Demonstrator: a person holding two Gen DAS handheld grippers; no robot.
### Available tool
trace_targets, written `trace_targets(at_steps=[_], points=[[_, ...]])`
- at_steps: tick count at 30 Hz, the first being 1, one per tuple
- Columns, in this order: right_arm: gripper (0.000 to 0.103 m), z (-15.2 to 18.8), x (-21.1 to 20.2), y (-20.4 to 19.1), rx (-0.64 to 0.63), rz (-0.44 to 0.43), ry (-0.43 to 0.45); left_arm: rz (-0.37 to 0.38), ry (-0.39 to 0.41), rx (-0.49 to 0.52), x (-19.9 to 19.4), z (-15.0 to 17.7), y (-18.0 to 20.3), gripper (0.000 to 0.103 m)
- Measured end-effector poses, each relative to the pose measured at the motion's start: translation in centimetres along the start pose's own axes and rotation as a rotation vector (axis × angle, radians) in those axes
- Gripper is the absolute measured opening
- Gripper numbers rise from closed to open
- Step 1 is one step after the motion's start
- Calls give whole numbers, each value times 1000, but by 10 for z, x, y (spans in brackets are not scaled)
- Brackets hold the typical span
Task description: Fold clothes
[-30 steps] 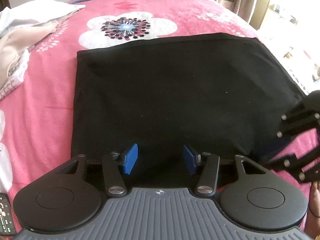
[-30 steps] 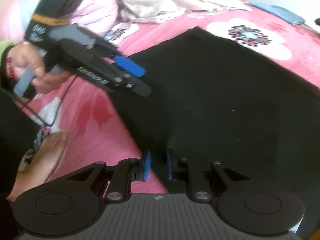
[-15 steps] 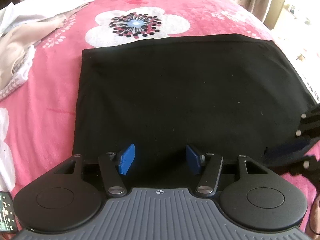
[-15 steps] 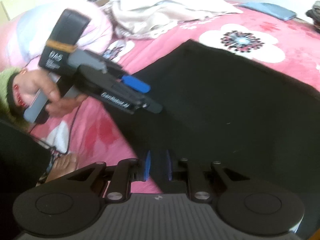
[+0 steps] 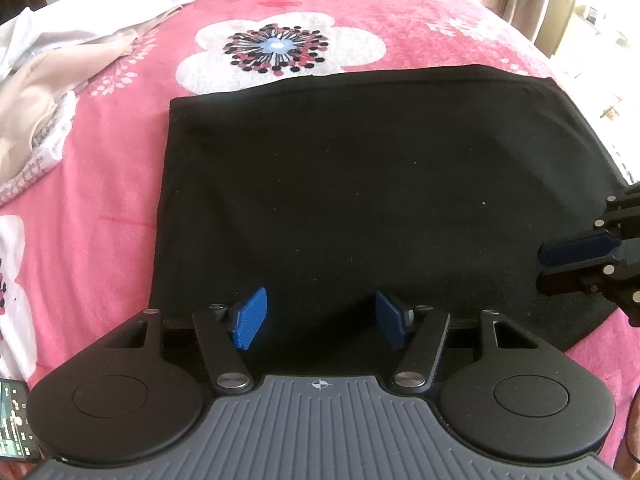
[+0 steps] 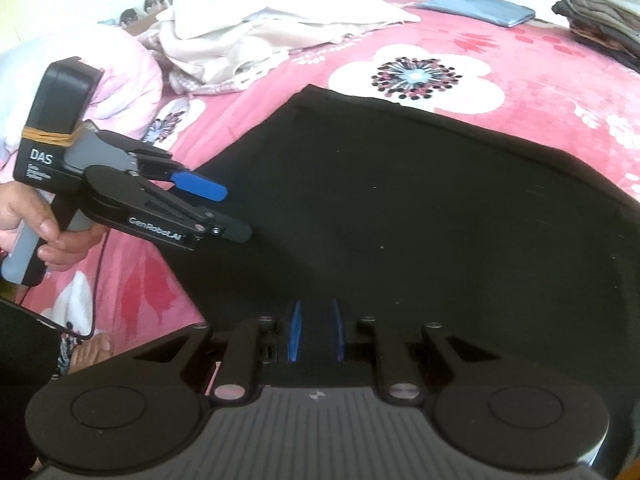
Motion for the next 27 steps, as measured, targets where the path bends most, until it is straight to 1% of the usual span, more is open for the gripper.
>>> trace_targets(at_steps=[9,27], points=[[19,-3,0,10,30,44,12,-8,-5,-2,0,0,-2,61],[19,-3,0,16,51,65,18,-23,-10,2,1,-2,-1,61]])
Point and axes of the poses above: each gripper's, at about its wrist camera, not at the fingertips, and x roughly the way its jaws point, y to its right, z to its underside, the point moved 9 cm from there along x, roughly the way its jaws point, and after that the axes turned 14 degrees about x, right-handed, at the moved point
